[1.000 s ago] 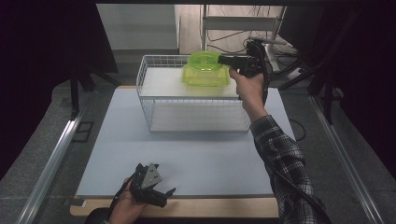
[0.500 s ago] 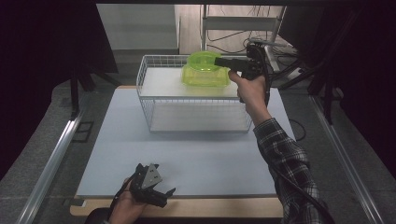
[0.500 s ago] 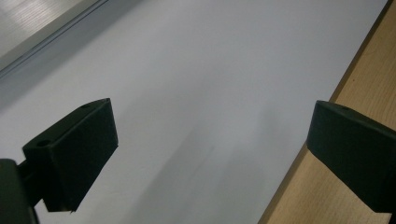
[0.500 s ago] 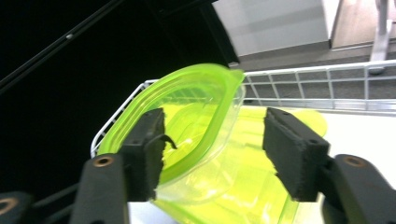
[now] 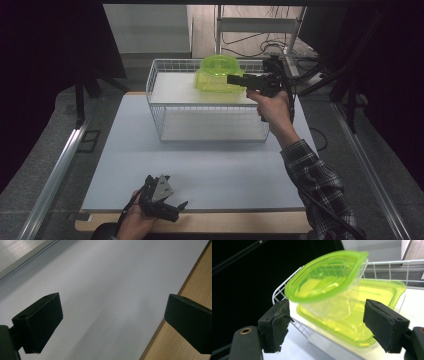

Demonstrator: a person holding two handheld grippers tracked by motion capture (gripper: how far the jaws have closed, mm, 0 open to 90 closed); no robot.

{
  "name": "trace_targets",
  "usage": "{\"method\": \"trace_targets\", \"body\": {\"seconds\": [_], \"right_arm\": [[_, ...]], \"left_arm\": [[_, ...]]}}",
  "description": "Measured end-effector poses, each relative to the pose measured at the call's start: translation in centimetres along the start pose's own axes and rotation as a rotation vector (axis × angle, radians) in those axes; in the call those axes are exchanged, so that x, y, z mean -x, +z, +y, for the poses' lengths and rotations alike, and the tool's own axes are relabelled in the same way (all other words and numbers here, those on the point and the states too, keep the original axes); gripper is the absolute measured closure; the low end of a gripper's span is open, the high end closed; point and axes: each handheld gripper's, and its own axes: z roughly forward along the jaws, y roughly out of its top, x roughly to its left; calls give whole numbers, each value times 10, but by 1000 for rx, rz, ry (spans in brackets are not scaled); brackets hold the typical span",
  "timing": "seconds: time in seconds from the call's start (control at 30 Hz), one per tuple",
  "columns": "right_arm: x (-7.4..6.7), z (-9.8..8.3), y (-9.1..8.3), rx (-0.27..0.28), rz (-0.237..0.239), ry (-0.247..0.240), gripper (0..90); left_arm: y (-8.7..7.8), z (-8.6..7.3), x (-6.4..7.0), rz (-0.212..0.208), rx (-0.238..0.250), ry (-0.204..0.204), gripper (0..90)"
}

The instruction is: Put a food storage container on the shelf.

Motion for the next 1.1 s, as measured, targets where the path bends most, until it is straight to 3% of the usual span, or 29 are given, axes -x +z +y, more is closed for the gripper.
{"method": "trace_targets", "body": {"seconds": [0.2,0.33,0.73,0.9,1.1], "right_arm": [[-5,-19,-7,-33,-3,-84,162],[-7,-44,-12,-41,-9,-155,131],[12,-175,-17,-167,-65,-285,71],[25,-217,-24,-196,-86,-293,68],[38,-256,-24,-313,-110,-300,50]], "left_arm": [[0,0,0,0,-1,-2,19],[0,0,0,2,-1,-1,19],[2,0,1,6,-13,2,18],[2,0,1,11,-28,17,16],[2,0,1,11,-34,9,14]]}}
